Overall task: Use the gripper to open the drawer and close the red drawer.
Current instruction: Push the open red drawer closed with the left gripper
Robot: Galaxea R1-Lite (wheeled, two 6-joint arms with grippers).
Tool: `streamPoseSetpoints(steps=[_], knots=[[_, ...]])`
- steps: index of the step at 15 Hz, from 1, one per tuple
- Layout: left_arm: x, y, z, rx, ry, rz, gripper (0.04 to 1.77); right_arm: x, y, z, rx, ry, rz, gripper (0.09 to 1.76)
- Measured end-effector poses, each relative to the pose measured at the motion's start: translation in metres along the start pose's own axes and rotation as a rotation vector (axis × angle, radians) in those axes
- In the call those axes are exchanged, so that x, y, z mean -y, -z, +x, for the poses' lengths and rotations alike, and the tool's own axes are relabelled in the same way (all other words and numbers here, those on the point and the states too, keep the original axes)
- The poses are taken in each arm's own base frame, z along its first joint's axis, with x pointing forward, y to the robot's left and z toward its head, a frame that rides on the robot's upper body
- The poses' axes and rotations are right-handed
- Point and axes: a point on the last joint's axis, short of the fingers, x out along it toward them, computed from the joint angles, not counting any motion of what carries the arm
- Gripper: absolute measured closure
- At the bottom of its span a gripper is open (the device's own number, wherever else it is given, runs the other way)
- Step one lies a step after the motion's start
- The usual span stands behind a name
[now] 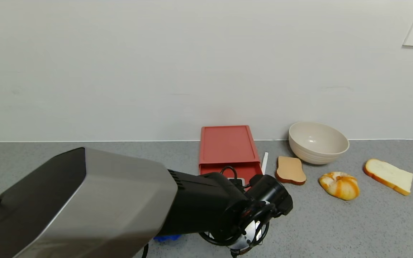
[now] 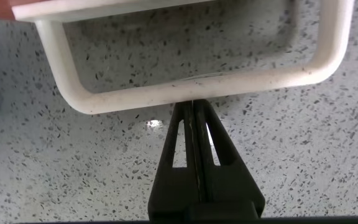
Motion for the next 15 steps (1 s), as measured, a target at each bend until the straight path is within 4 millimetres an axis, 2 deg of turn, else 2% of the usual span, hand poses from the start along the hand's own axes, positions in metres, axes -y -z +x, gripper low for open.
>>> streamPoseSetpoints(steps=[6,15], knots=[[-0.004,-0.015,0.002,0.033,-0.008,0.015,1.7,0.0,0.0,0.0,0.0,0.0,0.001,0.14],[-0.013,-0.04,0.017,0.113,0.022,0.046,1.7,0.0,0.0,0.0,0.0,0.0,0.001,0.14]])
